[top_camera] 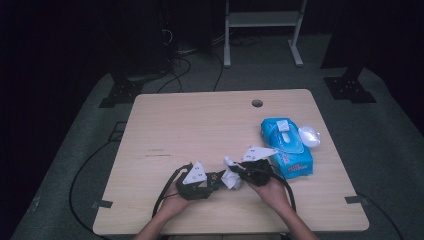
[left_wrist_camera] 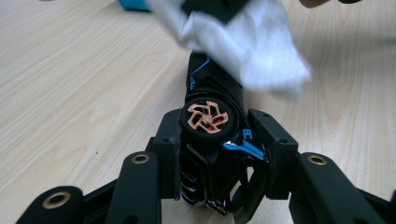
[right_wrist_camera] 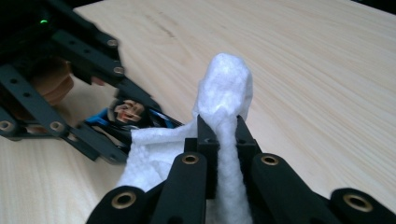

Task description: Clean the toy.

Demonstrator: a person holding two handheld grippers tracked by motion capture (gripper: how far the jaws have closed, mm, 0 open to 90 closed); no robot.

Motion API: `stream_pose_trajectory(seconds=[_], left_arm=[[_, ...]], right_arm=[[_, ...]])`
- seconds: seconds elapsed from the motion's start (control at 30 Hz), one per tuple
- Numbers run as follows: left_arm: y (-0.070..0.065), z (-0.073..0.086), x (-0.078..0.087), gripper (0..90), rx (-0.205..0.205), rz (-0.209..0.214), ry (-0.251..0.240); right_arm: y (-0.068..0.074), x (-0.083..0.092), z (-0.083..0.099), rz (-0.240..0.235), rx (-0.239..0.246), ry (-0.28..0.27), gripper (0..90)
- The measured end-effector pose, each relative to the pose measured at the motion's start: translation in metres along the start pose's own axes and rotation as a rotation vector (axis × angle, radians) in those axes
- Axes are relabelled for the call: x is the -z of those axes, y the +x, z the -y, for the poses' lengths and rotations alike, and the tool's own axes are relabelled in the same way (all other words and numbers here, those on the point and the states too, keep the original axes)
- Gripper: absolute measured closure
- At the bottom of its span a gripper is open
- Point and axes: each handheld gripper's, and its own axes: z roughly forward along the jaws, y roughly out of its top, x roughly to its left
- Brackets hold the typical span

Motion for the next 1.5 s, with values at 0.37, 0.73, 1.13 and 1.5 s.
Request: stream_pose_trajectory(seconds=[0.37,0.73,1.13,1.5], left_arm=[[0.003,0.001,0.002,58.1,-0.002,0.023,0.003],[0.008,0.003,0.001,58.1,0.015,0.045,-0.004],[0.007,0.002,-0.001,58.1,0.019,0.043,-0.012],[0.009,0.003,-0.001,58.1,0.023,0.053,-0.013]], right_arm=[[-0.001,0.006,0.001,0.041,0.026,0.018,86.2],[0.017,-0.005,-0.002,-0.026,0.046,0.013,85.9],[0.009,-0.001,0.000,-0.001,0.039,0.016,85.8],[-0.005,0.004,0.001,0.012,-0.018,0.018,85.8]])
